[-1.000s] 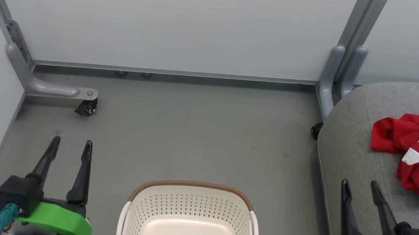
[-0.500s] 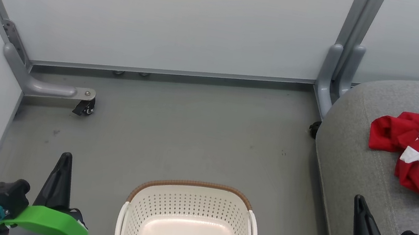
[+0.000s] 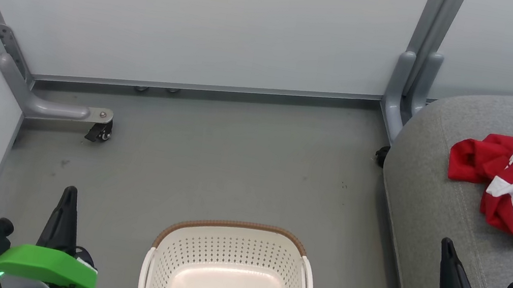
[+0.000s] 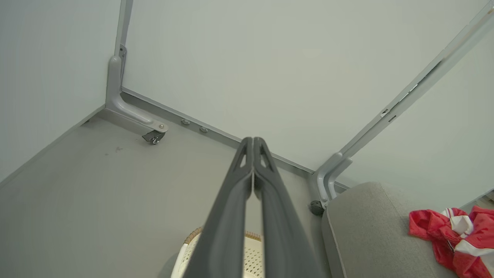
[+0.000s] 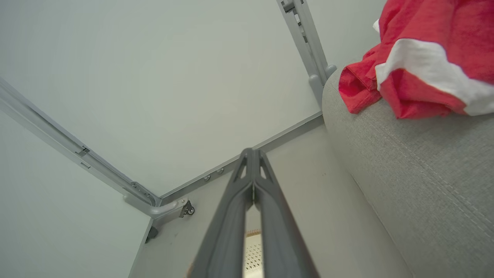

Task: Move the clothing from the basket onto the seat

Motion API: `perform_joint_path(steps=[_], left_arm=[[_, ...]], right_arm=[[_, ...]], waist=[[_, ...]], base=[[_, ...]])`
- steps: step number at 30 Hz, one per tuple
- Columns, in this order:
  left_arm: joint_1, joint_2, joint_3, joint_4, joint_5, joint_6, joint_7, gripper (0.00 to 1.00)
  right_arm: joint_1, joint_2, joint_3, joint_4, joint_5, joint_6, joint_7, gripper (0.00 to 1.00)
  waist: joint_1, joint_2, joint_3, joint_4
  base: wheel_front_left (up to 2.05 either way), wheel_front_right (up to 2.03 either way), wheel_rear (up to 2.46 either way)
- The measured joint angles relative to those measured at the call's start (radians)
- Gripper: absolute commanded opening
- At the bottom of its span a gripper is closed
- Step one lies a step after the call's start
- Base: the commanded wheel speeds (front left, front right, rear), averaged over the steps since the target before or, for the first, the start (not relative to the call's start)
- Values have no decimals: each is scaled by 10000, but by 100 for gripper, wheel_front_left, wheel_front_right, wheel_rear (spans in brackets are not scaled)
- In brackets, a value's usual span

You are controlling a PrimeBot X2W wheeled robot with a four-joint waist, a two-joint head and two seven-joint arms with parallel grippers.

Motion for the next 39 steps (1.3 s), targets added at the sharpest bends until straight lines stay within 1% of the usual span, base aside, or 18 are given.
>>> perform_joint_path(steps=[20, 39], left_arm=[[-207, -163, 399, -81, -2598, -19, 708, 0], [-360, -265, 723, -128, -4589, -38, 1246, 0]], right_arm=[[-371, -54, -153, 244, 2748, 0, 698, 0], [-597, -102, -267, 435, 4897, 0, 1212, 0]], waist=[[0, 0, 40, -141], [0, 0, 78, -274]], base=[[0, 0, 0], [0, 0, 0]])
